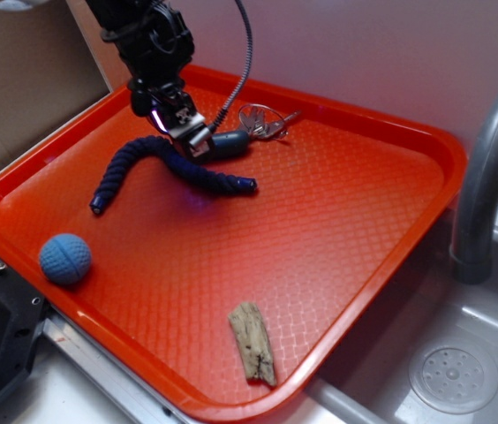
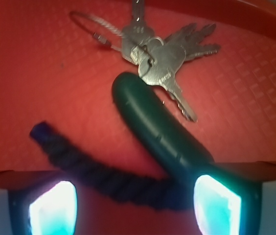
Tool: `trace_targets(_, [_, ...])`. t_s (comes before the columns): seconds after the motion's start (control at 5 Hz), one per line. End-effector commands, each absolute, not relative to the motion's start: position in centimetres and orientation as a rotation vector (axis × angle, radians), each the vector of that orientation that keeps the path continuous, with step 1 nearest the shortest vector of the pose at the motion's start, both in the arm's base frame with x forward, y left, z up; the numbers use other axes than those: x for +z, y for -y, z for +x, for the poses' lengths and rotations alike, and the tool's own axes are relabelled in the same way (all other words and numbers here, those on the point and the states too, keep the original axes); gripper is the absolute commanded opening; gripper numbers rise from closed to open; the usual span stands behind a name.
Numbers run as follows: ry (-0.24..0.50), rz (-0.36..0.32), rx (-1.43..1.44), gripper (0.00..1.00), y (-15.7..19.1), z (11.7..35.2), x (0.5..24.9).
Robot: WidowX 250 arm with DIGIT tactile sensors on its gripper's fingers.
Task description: Grab the plastic pickle.
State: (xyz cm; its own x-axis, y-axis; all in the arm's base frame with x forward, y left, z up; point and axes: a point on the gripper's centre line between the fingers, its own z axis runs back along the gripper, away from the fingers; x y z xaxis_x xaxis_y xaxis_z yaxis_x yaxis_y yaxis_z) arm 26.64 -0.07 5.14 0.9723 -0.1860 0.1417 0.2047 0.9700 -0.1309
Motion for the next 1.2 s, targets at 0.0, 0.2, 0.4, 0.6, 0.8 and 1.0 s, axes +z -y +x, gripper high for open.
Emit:
trace_targets(0.0, [0.178,-0.196,-0.313,1.0,-0.4,27.6,6.0])
trace_targets(0.2, [0.178,-0.196,-0.313,1.0,-0.4,27.6,6.0])
trace_targets(0.4, [0.178,-0.196,-0.313,1.0,-0.4,27.6,6.0])
trace_targets(0.6, [0.213,-0.218,-0.404,1.0,-1.6,27.2,9.6])
trace_targets(0.8, [0.25,-0.251,-0.392,1.0,-2.3,27.2,12.6])
trace_targets(1.0, [0.273,-0.224,-0.462,1.0,-2.4,27.3,13.5])
